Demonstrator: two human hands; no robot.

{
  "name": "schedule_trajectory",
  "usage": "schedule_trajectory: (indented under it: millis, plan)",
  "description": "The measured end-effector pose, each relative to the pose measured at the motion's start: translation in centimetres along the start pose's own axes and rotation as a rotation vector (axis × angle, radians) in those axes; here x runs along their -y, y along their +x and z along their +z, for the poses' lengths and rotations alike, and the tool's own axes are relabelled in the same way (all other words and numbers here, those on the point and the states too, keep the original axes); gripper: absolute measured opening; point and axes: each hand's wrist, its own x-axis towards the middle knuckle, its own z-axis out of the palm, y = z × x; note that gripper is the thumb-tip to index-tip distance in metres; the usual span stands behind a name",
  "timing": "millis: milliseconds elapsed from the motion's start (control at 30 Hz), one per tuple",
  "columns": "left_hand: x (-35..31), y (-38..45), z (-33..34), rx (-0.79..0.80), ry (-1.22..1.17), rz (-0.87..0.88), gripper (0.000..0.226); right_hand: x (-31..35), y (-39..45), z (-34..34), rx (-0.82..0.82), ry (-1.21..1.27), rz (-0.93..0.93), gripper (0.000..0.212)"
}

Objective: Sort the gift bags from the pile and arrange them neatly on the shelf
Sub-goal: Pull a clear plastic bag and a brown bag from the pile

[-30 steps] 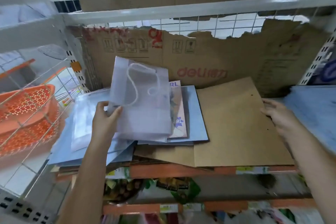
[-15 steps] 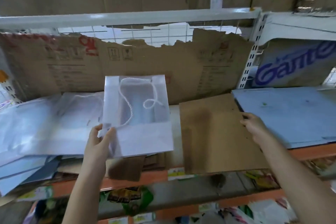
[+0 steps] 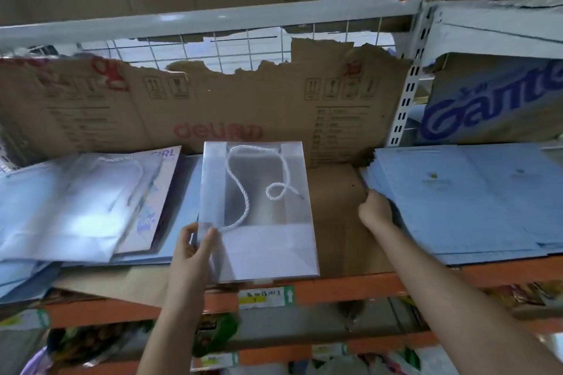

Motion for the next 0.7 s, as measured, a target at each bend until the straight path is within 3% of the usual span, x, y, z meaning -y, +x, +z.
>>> schedule_trajectory:
  millis: [100,233,433,700]
  plan:
    - [0.0,-0.4,0.9,0.023,0.020,0.004,0.002,0.1,-0.7,0.0,-0.030,-0.119,-0.043,0.034]
    - [-0.2,-0.8,2.4,0.077,0.054,-0.014,0.013,-0.1,-2.4,-1.3,-0.050,-0.269,-0.167,0.032]
    - [-0.1,-1.7,6.7,0.194,0.062,0.000,0.021,-1.6,-4.4,-6.0,-0.135,-0.251,-0.367,0.038]
    - [0.8,-5.9,19.3,0.374,0.000,0.034,0.006,-12.4,-3.3,-17.9,-0.229,-0.345,-0.225,0.041]
